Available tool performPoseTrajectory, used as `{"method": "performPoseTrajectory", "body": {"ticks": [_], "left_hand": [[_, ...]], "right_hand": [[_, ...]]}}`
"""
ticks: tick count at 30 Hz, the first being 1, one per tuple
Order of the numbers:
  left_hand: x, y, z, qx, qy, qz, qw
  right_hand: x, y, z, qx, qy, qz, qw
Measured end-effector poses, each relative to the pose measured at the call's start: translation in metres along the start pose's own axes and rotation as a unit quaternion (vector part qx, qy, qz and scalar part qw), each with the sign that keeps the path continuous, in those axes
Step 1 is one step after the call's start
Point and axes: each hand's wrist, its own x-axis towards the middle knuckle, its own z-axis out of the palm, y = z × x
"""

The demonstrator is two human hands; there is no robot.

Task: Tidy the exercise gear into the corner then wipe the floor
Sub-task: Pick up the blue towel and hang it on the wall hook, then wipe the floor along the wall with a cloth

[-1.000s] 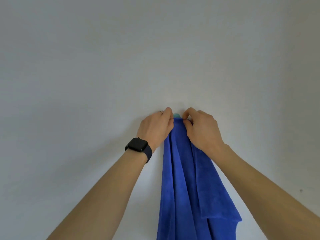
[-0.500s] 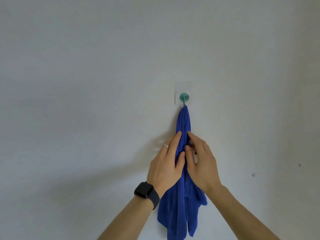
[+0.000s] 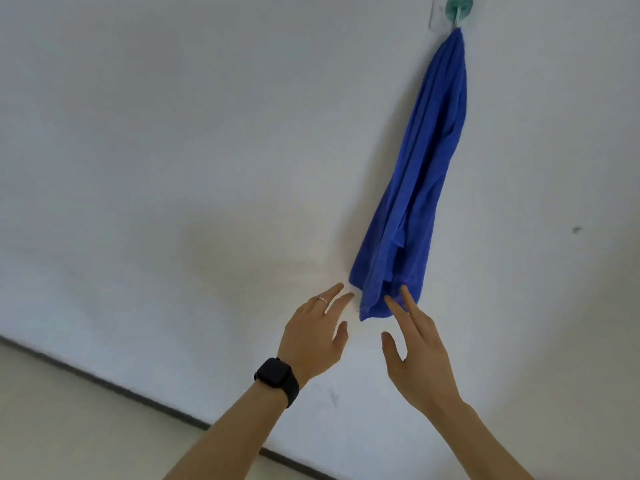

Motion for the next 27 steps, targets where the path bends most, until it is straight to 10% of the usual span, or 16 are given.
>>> {"method": "performPoseTrajectory", "body": {"ticks": [12, 27], "left_hand": [[-0.325, -0.001, -0.047, 0.147, -0.025, -0.404, 0.903], [-0.696, 0.186, -0.221, 0.259, 0.116, -0.752, 0.595]], "right_hand": [[-0.135, -0.065, 0.066, 0.123, -0.339, -0.159, 0.919], [-0.351, -0.371, 0.036, 0.251, -0.445, -0.516, 0.687]]}}
